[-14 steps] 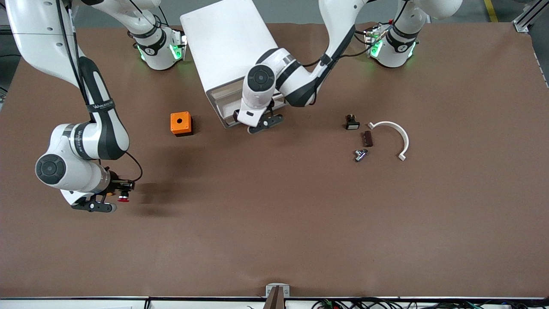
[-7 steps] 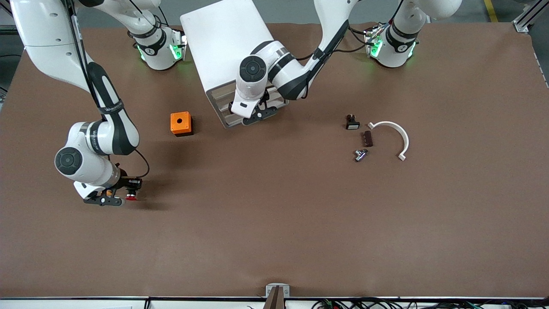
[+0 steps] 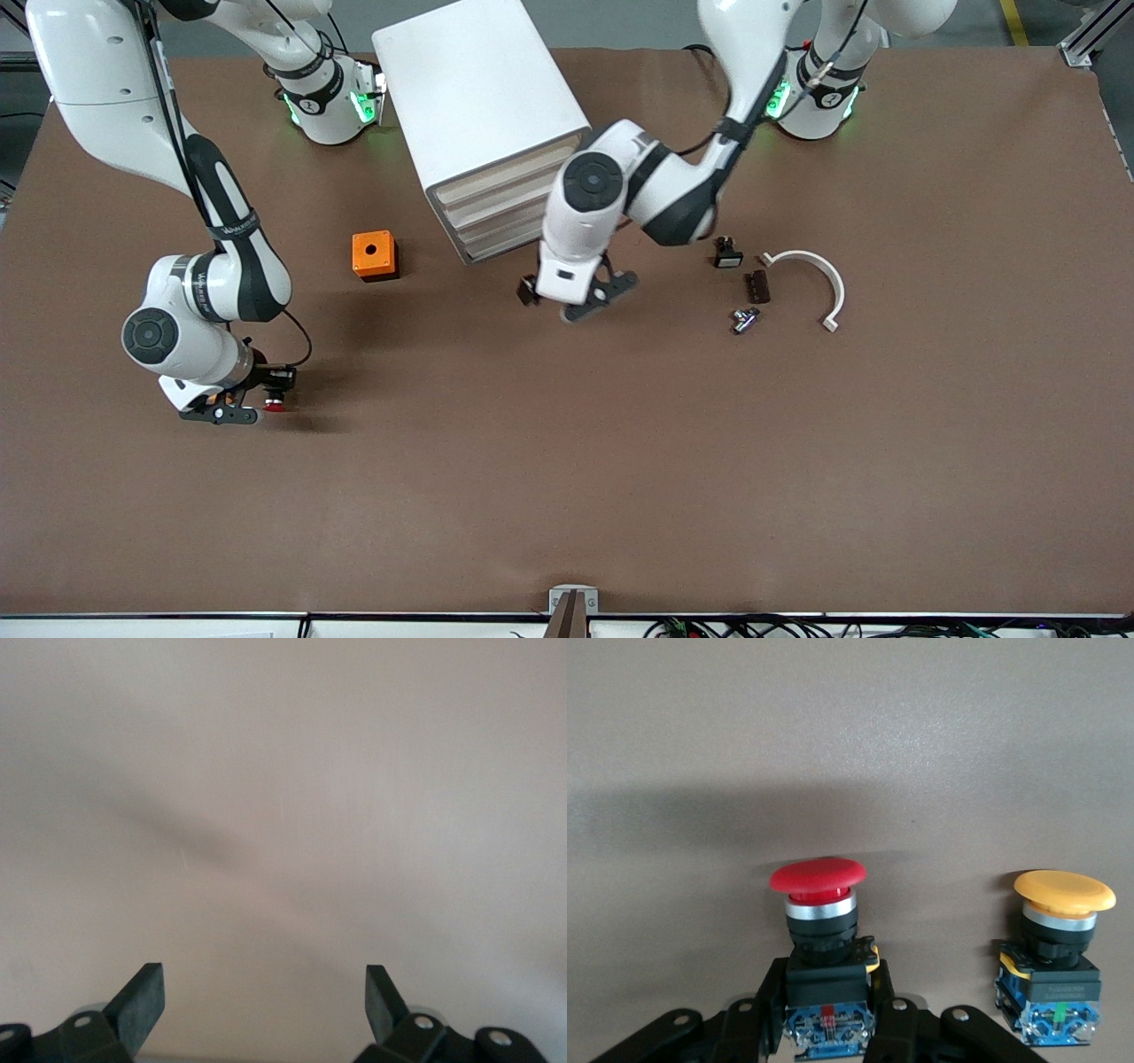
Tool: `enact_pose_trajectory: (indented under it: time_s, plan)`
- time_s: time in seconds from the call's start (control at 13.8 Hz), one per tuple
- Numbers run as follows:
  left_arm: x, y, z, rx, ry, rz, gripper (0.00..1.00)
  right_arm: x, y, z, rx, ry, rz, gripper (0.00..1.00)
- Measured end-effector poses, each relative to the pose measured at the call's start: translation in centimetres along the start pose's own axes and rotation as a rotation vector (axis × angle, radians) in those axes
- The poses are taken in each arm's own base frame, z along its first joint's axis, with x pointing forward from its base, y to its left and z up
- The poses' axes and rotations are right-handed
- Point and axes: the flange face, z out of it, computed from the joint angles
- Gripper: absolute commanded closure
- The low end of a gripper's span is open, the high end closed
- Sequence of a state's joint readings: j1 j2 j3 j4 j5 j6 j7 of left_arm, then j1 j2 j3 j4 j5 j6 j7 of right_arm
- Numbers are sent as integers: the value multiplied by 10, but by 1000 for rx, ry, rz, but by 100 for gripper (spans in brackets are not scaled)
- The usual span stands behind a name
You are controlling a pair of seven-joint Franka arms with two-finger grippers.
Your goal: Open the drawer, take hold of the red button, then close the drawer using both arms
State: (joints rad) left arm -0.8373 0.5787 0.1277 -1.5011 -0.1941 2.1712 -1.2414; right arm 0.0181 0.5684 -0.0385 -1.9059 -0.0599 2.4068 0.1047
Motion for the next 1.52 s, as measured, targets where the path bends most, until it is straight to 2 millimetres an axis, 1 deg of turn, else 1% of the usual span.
enact_pose_trajectory:
  time_s: [0.07, 0.14, 0.22, 0.29, 0.43, 0.51, 0.58, 0.65, 0.72, 0.8, 0.94, 1.01, 1.16, 1.38, 1.45, 1.52]
  plan:
    - [34, -8, -16, -1, 44, -20, 0, 0, 0, 0, 0, 0, 1, 4]
    - [63, -18, -32, 14, 89, -29, 0, 0, 1, 1, 0, 0, 1, 0]
    - [89, -30, -47, 41, 135, -32, 0, 0, 1, 1, 0, 1, 1, 0]
    - [109, -41, -63, 73, 172, -25, 0, 0, 1, 0, 0, 1, 1, 0]
    - [141, -66, -96, 134, 200, 3, 0, 1, -2, -2, 1, 2, -2, 0]
    - [155, -79, -113, 154, 198, 15, 0, 1, -4, -8, 2, -3, -6, 0]
    - [171, -93, -131, 162, 196, 26, 0, 1, -7, -19, 2, -11, -10, 0]
    - [188, -107, -151, 160, 196, 33, 0, 2, -11, -38, 2, -17, -17, 0]
    - [203, -122, -171, 156, 197, 34, 0, 1, -17, -63, 1, -21, -26, 0]
    - [212, -135, -190, 153, 197, 36, 0, -1, -24, -92, 0, -19, -37, 0]
    - [218, -158, -228, 154, 190, 65, 0, -6, -35, -153, -2, -4, -54, 0]
    - [218, -170, -246, 160, 182, 90, 0, -9, -36, -182, -3, 1, -57, 0]
    - [220, -194, -279, 165, 170, 138, 0, -14, -32, -233, -5, 2, -51, 0]
    - [237, -244, -323, 172, 152, 226, 0, -19, -25, -301, -6, 6, -40, 0]
    - [243, -264, -335, 174, 146, 259, 0, -20, -22, -321, -7, 8, -35, 0]
    - [247, -281, -343, 175, 141, 295, 0, -22, -20, -336, -8, 5, -31, 0]
